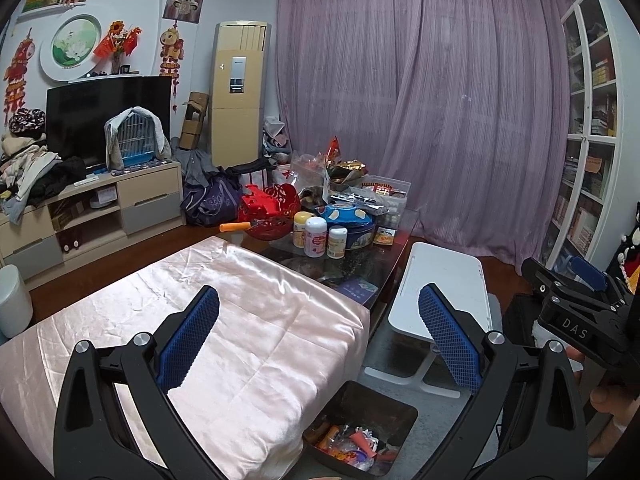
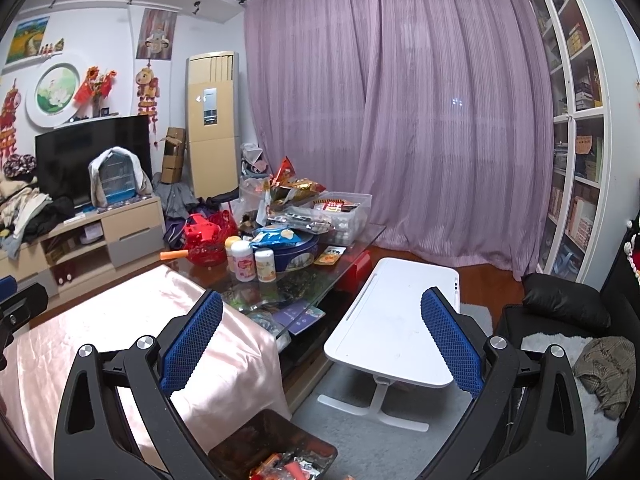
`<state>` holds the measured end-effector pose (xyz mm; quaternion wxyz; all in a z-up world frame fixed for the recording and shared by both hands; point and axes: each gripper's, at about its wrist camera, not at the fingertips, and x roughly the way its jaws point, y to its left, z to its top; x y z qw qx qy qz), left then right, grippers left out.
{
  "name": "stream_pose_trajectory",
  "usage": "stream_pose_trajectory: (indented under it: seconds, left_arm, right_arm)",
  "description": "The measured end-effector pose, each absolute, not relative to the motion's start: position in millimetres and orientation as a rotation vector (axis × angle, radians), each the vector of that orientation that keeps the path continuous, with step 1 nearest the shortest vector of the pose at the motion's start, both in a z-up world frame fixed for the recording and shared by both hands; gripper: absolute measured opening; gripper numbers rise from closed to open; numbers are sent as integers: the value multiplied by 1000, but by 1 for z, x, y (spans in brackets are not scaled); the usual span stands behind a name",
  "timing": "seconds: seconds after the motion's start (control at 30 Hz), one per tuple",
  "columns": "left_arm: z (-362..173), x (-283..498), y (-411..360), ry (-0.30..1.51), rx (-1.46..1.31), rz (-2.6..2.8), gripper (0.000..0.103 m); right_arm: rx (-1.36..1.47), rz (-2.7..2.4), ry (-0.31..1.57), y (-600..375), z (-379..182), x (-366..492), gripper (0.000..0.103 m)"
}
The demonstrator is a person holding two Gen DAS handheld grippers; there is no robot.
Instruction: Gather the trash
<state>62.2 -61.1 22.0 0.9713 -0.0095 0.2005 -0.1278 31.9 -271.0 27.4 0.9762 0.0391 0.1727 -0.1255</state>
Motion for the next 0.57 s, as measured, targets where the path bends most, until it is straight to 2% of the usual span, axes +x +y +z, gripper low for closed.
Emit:
stream_pose_trajectory:
  seconds: [0.57]
  left_arm:
    - [18, 65, -67, 410, 48, -209, 95]
  right_arm:
    - [89, -259, 360, -276, 24, 36, 100]
